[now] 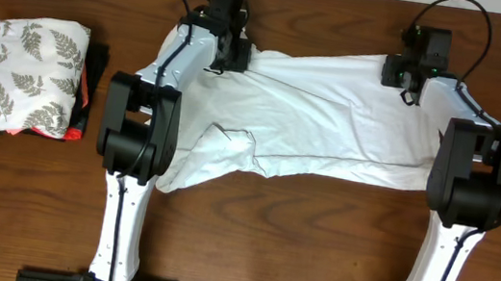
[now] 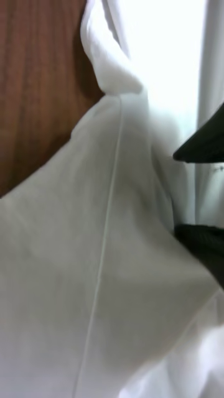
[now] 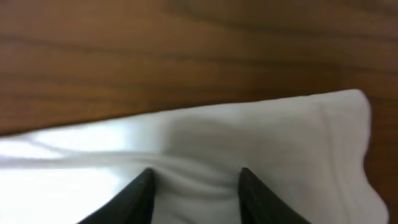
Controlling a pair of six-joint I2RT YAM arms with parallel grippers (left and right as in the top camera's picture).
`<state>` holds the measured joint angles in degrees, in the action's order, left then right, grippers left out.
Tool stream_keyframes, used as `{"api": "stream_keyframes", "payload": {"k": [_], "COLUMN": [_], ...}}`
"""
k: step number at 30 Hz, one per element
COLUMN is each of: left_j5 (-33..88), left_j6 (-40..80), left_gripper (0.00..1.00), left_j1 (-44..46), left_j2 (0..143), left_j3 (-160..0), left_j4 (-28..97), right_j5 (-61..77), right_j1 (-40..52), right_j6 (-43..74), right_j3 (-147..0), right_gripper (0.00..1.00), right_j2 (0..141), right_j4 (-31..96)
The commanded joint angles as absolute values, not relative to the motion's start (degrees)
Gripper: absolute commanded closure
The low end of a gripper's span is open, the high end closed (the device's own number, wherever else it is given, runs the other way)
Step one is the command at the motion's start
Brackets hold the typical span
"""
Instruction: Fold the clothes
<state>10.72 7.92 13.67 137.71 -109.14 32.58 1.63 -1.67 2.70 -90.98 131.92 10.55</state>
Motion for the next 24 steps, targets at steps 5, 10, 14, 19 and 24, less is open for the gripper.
{"api": "stream_keyframes", "payload": {"k": [5, 10, 14, 19, 24], "left_j5": [7.3, 7.3, 7.3, 7.2, 7.2], "left_j6": [8.2, 8.2, 8.2, 8.2, 8.2], "left_gripper": [0.57, 0.52, 0.50, 0.49, 0.46], "left_j1": [12.6, 12.5, 12.3, 11.3, 9.2], "left_j2": [143.6, 143.3, 141.9, 137.5, 133.0], "left_j3": [-105.9, -105.9, -105.9, -105.9, -105.9], "left_j4": [29.4, 26.0, 23.6, 22.8, 23.5], "right_j5": [3.9, 4.1, 4.1, 4.3, 6.5], "right_j1": [-7.1, -7.8, -7.9, -7.9, -7.9], "right_j6": [7.2, 7.0, 7.0, 6.1, 4.5], "right_j3": [-90.0, -90.0, -90.0, -90.0, -90.0], "right_gripper": [0.53, 0.51, 0.48, 0.46, 0.42], "right_j2": [135.8, 135.8, 135.7, 135.7, 135.2], "right_j4": [11.7, 13.5, 14.2, 14.8, 16.0]}}
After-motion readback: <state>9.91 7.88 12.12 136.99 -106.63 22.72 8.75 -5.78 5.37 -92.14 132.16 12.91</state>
